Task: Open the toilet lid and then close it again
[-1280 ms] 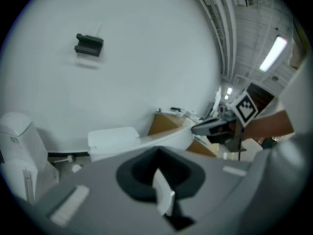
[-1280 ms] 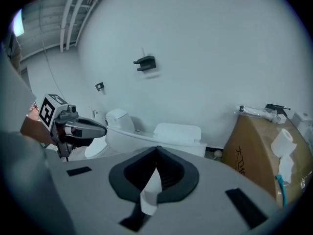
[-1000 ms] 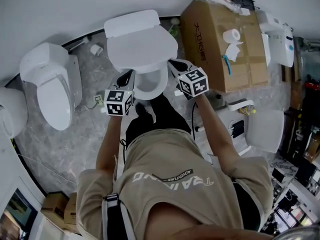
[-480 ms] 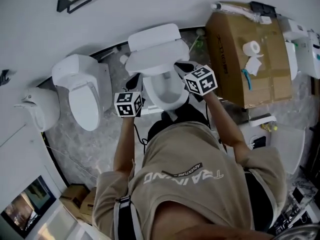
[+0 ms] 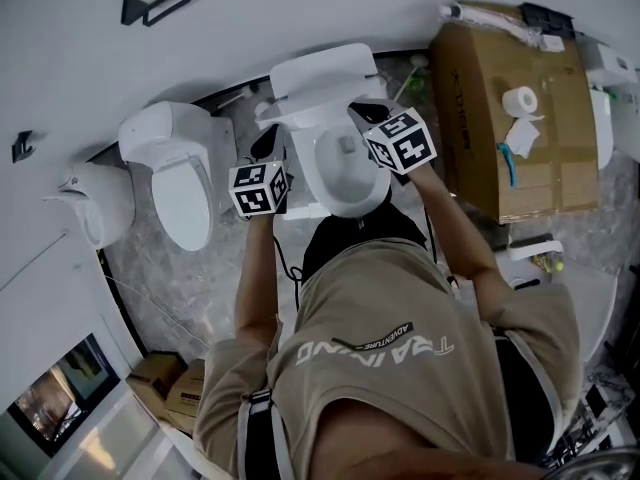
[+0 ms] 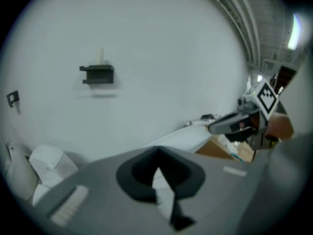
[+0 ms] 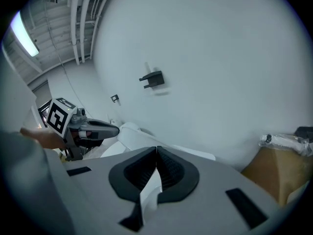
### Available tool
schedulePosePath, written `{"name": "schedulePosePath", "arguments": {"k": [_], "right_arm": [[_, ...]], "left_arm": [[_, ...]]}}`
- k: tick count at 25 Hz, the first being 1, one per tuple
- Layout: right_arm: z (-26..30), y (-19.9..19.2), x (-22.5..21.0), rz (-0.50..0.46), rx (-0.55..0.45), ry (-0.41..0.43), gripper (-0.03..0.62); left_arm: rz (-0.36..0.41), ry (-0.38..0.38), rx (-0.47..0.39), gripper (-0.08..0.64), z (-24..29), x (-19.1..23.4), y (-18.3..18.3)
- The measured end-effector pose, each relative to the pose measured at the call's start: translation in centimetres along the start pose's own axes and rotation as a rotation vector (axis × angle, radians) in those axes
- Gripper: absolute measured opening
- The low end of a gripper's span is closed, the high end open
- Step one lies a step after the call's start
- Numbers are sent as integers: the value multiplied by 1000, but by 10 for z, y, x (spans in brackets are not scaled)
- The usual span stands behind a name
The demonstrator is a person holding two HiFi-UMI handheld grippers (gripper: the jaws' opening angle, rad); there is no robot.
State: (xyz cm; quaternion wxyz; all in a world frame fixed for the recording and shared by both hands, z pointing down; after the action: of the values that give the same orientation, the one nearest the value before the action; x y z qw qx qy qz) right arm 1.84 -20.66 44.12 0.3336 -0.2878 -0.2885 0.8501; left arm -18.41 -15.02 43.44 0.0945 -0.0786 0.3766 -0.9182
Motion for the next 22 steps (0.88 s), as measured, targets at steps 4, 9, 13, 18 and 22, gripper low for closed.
{"name": "schedulePosePath", "arguments": {"k": [4,9,13,18,22], "right_arm": [[4,15,-7,11,-23,-22,14],[11,29,-6,-80,42,-139,14],[15,46,-16,-96,74,-199,14],[24,73,-30,-57,100,-224,12],[33,99,-41,-107,117,-299,12]], "left_arm": [[13,-21,-26,5,8,9,14],[40,-60,-33,5,15,17,22],[51,-125,-55,5,27,25,38],[74,-169,-80,5,41,40,60],[119,-185,-106,5,51,47,79]]}}
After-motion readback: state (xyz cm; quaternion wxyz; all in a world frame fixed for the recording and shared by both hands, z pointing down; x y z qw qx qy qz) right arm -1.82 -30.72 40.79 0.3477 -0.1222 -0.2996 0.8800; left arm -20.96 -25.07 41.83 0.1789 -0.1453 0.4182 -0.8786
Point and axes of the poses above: the fingertips, and each gripper's own axes: z forward along the fingers, x to its left, y out of its top, the point moved 6 cm from there along -z, backward along the fingers, and after that the axes turned 8 degrees about x, right-handed, at the moved point
